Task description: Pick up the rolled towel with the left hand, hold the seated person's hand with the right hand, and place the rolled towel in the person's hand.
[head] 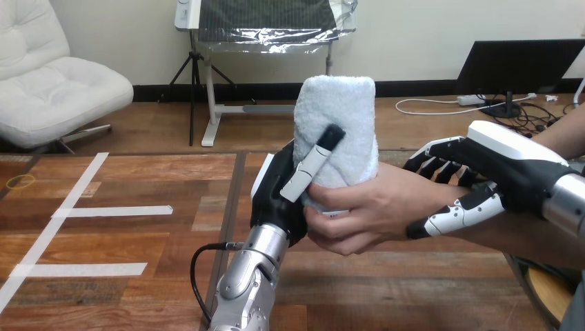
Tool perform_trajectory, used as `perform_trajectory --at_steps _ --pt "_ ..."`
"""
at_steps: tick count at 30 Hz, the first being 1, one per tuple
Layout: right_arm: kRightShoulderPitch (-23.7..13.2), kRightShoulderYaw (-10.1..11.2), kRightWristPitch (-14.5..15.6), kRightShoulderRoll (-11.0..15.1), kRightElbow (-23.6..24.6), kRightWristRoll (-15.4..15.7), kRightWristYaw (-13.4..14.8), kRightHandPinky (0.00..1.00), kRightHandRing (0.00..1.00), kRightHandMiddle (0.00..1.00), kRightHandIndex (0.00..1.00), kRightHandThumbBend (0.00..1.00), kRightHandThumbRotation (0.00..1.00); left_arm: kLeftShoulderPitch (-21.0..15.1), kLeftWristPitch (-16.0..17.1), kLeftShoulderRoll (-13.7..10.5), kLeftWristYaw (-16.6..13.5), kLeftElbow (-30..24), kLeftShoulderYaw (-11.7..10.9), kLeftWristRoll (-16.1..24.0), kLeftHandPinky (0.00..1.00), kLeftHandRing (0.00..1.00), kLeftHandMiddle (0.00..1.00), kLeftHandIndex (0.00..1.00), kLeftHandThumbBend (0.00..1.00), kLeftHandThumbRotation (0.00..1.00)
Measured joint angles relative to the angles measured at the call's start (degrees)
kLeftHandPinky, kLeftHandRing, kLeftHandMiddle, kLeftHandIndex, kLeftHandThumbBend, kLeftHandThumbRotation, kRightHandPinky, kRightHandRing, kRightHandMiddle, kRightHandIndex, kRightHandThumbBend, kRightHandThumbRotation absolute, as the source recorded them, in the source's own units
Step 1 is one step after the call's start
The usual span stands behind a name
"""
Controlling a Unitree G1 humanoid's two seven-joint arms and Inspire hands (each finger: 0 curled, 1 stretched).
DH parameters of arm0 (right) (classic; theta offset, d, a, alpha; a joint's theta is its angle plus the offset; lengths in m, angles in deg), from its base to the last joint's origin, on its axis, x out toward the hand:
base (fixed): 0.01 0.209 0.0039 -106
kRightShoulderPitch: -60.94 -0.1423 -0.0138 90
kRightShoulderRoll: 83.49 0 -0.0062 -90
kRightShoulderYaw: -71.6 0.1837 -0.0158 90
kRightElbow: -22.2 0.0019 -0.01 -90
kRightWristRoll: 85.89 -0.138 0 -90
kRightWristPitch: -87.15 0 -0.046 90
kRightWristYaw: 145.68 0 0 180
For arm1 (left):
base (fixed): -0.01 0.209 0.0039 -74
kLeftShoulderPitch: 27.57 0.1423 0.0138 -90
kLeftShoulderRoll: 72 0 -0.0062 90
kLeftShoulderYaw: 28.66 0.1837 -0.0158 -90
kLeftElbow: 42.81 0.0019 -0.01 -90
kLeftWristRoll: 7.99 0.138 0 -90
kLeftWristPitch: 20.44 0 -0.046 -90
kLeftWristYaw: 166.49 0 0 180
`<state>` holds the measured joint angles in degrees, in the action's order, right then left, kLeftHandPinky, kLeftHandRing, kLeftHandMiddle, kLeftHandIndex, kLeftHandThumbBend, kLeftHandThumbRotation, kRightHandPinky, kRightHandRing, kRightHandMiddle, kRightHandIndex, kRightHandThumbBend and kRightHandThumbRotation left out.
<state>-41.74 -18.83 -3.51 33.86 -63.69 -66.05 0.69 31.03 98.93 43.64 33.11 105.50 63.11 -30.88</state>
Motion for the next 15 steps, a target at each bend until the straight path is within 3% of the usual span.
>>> perform_trajectory --at_steps 10,15 --pt "2.7 3.4 -2.6 0.0 0.4 -6.8 -1.0 0.56 0.69 0.76 0.8 0.88 0.63 0.0 0.4 0.0 0.7 -1.5 0.1 2.6 0.72 0.71 0.75 0.71 0.74 1.0" --pt "4.8 5.2 -5.4 -0.2 0.4 -9.0 -0.1 0.57 0.69 0.75 0.8 0.92 0.79 0.0 1.2 0.0 1.1 -3.1 0.1 4.2 0.82 0.77 0.78 0.74 0.73 1.0"
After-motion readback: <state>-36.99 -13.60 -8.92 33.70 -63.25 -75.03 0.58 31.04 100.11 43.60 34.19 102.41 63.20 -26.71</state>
